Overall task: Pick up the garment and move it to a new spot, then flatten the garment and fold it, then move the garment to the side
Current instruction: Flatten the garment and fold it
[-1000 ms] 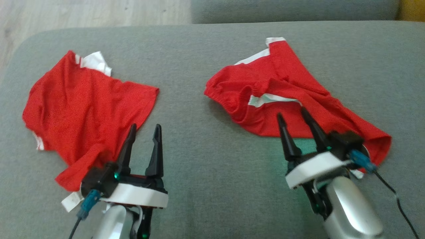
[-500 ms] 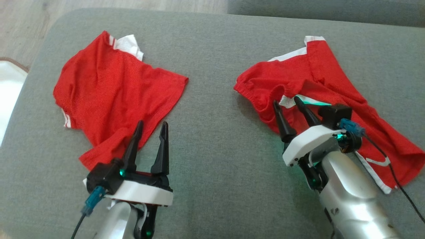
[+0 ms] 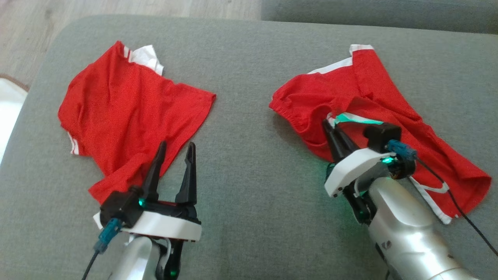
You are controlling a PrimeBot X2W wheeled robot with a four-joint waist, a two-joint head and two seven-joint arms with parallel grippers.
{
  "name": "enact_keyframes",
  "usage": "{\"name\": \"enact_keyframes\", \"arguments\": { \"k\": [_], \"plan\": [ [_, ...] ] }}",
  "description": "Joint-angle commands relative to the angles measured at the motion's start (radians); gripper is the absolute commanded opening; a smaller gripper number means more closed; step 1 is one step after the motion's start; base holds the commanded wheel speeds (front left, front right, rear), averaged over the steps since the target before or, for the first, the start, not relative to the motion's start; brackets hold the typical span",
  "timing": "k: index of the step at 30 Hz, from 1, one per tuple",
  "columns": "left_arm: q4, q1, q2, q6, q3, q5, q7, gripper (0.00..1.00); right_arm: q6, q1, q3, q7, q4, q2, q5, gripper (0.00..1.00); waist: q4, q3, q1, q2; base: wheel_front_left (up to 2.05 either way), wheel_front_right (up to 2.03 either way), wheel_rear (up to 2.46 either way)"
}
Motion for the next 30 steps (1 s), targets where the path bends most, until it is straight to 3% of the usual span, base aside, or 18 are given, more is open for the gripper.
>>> {"name": "enact_keyframes", "arguments": {
  "k": [1, 14, 15, 23, 30],
  "plan": [
    [-0.027, -0.023, 0.004, -0.003, 0.043, 0.001, -0.005, 1.00, 0.004, -0.012, 0.040, -0.013, -0.042, 0.010, 0.018, 0.00, -0.017, -0.014, -0.0001, 0.0000, 0.00, 0.00, 0.00],
    [-0.028, 0.034, 0.004, -0.003, 0.068, 0.009, -0.005, 1.00, 0.004, 0.170, 0.219, 0.101, -0.208, 0.010, 0.116, 0.00, -0.093, -0.124, -0.0001, 0.0000, 0.00, 0.00, 0.00],
    [-0.030, 0.037, 0.004, -0.003, 0.069, 0.009, -0.005, 1.00, 0.004, 0.176, 0.219, 0.106, -0.217, 0.010, 0.111, 1.00, -0.097, -0.127, -0.0001, 0.0000, 0.00, 0.00, 0.00],
    [-0.042, 0.047, 0.004, -0.002, 0.083, 0.012, -0.005, 1.00, 0.004, 0.187, 0.177, 0.122, -0.247, 0.010, 0.045, 1.00, -0.132, -0.121, -0.0001, 0.0000, 0.00, 0.00, 0.00],
    [-0.055, 0.037, 0.004, -0.002, 0.091, 0.013, -0.005, 1.00, 0.004, 0.212, 0.032, 0.122, -0.297, 0.010, -0.054, 1.00, -0.180, -0.112, -0.0001, 0.0000, 0.00, 0.00, 0.00]
  ]
}}
